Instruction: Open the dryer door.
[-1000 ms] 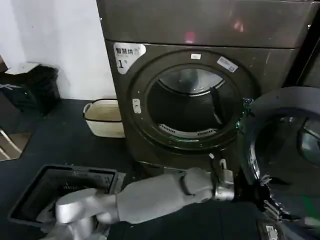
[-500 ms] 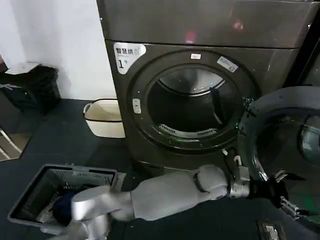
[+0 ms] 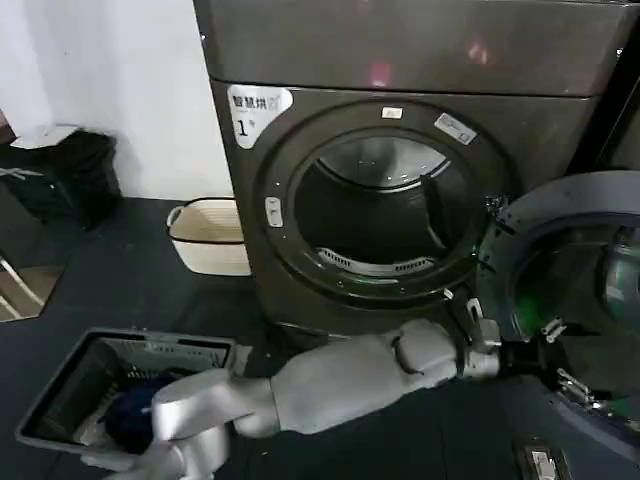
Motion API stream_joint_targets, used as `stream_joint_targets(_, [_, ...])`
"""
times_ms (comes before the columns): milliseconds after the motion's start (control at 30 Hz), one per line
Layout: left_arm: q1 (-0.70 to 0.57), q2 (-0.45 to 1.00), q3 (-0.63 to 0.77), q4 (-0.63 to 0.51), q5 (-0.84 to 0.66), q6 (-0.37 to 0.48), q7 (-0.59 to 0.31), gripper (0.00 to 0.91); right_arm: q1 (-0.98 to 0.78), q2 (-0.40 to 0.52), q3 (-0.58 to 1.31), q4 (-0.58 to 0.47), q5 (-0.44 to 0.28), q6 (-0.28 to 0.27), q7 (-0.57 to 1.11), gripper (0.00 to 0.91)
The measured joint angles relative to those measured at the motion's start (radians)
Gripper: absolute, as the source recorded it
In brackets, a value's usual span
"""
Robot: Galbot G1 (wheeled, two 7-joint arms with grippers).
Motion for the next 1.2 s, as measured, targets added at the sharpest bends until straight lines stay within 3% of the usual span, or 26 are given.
stream_joint_targets(733, [0.002, 0.0, -0.022, 0.044, 0.003, -0.013, -0.029, 0.907, 0.003, -0.018, 0.015, -0.02, -0.002, 0.003, 0.001, 0.907])
stream_joint_targets(1200, [0.011, 0.0, -0.036, 0.003, -0.016, -0.02, -0.033, 0.907, 0.005, -0.024, 0.031, -0.04, -0.015, 0.005, 0.005, 0.907])
